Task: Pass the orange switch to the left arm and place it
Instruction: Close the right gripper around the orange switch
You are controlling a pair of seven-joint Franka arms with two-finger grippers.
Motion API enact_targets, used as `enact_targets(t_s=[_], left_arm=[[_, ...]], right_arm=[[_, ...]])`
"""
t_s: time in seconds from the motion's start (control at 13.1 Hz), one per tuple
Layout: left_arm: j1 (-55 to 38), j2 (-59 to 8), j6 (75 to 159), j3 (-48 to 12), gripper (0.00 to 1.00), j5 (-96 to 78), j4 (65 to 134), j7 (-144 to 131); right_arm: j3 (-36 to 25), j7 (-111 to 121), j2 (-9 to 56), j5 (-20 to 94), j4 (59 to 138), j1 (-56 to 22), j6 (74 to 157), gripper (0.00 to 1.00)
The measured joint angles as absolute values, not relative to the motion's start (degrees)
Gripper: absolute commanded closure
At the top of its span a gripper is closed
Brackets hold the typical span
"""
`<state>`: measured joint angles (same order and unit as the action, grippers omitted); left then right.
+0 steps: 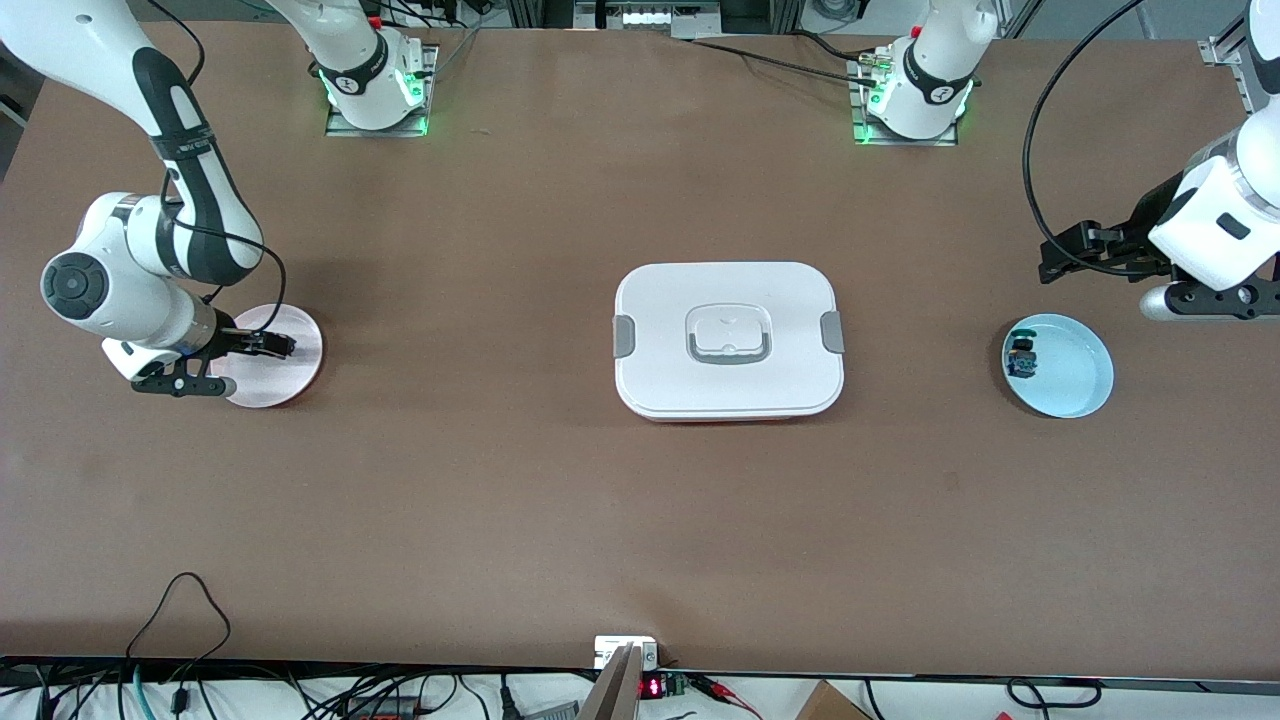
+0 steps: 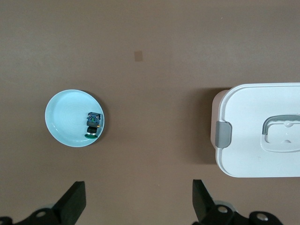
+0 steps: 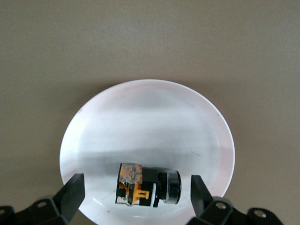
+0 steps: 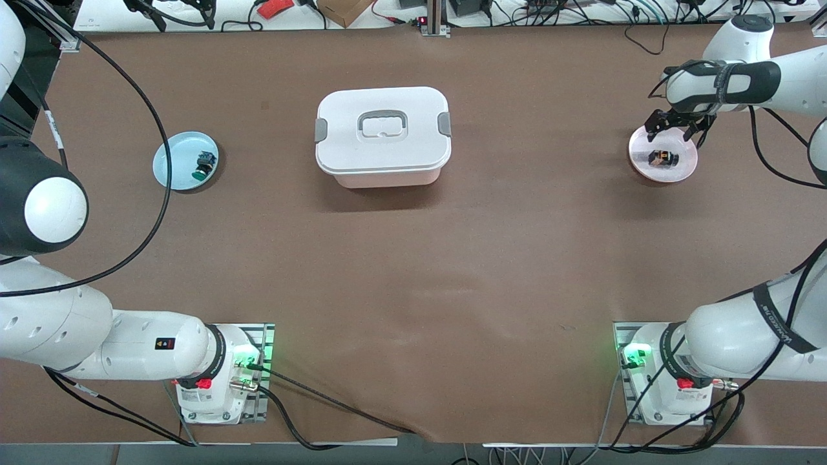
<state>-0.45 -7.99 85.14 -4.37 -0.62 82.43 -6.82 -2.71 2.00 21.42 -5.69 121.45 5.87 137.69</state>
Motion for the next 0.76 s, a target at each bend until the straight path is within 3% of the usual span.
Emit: enact_targets(t_s=[0.76], left_arm=[[-0.3,-8.0,85.1,-4.4,0.0,-0.6,82.4,-6.8]], right_arm=[[-2.7,2.0,21.5,-5.7,125.3,6.6,142.4,0.0]])
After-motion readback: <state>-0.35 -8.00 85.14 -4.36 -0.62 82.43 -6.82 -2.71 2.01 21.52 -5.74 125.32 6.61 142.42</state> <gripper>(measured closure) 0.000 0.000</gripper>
